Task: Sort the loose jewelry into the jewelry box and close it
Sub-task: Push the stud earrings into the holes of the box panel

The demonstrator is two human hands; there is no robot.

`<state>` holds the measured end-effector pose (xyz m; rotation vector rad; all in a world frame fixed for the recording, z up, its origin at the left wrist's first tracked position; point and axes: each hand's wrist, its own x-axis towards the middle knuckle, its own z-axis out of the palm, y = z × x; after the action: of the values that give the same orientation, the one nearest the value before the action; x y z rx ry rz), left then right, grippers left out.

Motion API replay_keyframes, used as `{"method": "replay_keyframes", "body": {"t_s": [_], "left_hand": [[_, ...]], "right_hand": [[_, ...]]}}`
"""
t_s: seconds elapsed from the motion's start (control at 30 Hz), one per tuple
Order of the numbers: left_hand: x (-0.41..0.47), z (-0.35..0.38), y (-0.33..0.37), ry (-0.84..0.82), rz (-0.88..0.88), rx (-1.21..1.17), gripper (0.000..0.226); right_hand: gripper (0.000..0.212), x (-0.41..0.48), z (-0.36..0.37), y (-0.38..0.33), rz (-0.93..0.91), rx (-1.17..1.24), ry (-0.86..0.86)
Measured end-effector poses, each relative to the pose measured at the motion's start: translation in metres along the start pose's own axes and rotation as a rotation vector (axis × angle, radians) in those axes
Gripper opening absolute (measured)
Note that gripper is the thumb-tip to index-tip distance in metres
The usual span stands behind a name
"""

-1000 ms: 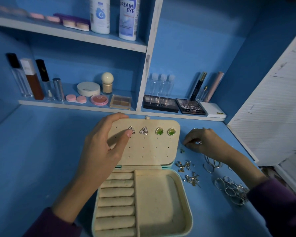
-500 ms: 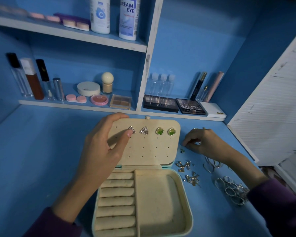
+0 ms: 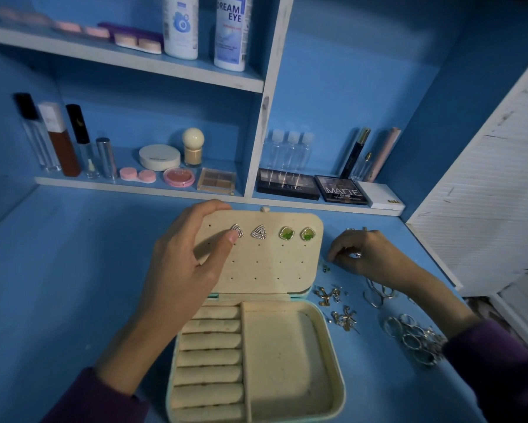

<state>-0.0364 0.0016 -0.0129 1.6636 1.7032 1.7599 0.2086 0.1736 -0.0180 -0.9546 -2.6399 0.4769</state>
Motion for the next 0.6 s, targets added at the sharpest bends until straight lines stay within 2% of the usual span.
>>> {"method": "replay_keyframes", "body": {"t_s": [0.2, 0.6], "left_hand": [[0.0007, -0.0007, -0.0059, -0.005, -0.017, -0.003, 0.024], [0.0006, 0.0005, -0.0006, 0.004, -0.003, 0.003, 0.026]], "right_hand": [[0.015, -0.0002, 0.0018, 0.0007, 0.055, 0.022, 0.025], [0.012, 0.0021, 0.0011, 0.0007, 0.038, -0.007, -0.037]]}}
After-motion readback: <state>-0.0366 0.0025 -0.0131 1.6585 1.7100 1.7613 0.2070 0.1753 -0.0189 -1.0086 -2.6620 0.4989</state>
